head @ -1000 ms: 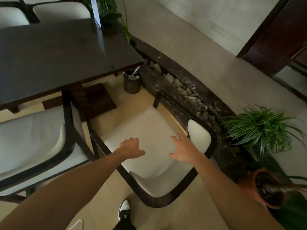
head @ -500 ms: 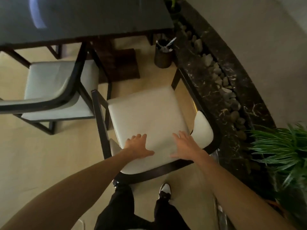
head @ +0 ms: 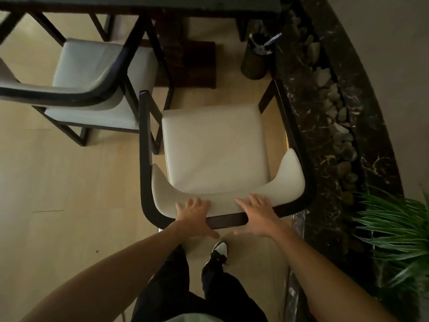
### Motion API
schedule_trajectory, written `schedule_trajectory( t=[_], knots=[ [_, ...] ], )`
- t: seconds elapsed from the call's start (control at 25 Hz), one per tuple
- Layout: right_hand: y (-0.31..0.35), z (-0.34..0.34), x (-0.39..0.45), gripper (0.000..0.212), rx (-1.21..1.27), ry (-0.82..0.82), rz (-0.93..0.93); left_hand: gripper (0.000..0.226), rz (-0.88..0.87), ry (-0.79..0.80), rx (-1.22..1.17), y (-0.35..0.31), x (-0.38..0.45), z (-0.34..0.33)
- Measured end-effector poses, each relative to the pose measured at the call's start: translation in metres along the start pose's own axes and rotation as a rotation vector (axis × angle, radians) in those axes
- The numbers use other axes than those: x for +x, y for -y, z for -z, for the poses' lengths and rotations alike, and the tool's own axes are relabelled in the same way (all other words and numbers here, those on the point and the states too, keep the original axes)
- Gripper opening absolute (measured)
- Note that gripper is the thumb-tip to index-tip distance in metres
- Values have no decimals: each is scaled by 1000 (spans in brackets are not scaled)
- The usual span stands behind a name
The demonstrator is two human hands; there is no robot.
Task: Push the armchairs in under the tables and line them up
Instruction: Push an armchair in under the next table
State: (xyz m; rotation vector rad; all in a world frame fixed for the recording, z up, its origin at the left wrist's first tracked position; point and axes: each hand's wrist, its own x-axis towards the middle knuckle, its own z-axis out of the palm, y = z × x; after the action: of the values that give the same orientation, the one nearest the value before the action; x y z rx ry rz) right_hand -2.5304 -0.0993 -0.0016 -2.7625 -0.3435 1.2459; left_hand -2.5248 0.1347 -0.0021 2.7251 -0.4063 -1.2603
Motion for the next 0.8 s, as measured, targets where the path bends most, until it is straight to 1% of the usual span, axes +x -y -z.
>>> schedule_trajectory(
  t=[0.12,0.2,0.32,0.4,0.56,0.64,0.8],
  knots=[
    [8,-16,5,111,-86,-33,-35,115,20,-13,86,-10,-2,-21],
    [16,-25,7,107,-100,-105,-76,107,57,-52,133,-12,-3,-30],
    [22,-30,10,101,-105,-186,-122,100,31,-118,68,0,2,-30],
    [21,-34,14,101,-110,-197,-137,101,-9,-119,18,9,6,-26],
    [20,-37,20,105,-89,-221,-155,97,-52,-129,-4,14,9,-23],
    [20,-39,21,106,-73,-226,-179,94,-57,-124,12,13,9,-22],
    [26,-36,27,102,-43,-248,-200,96,-68,-99,66,21,15,-14]
  ],
)
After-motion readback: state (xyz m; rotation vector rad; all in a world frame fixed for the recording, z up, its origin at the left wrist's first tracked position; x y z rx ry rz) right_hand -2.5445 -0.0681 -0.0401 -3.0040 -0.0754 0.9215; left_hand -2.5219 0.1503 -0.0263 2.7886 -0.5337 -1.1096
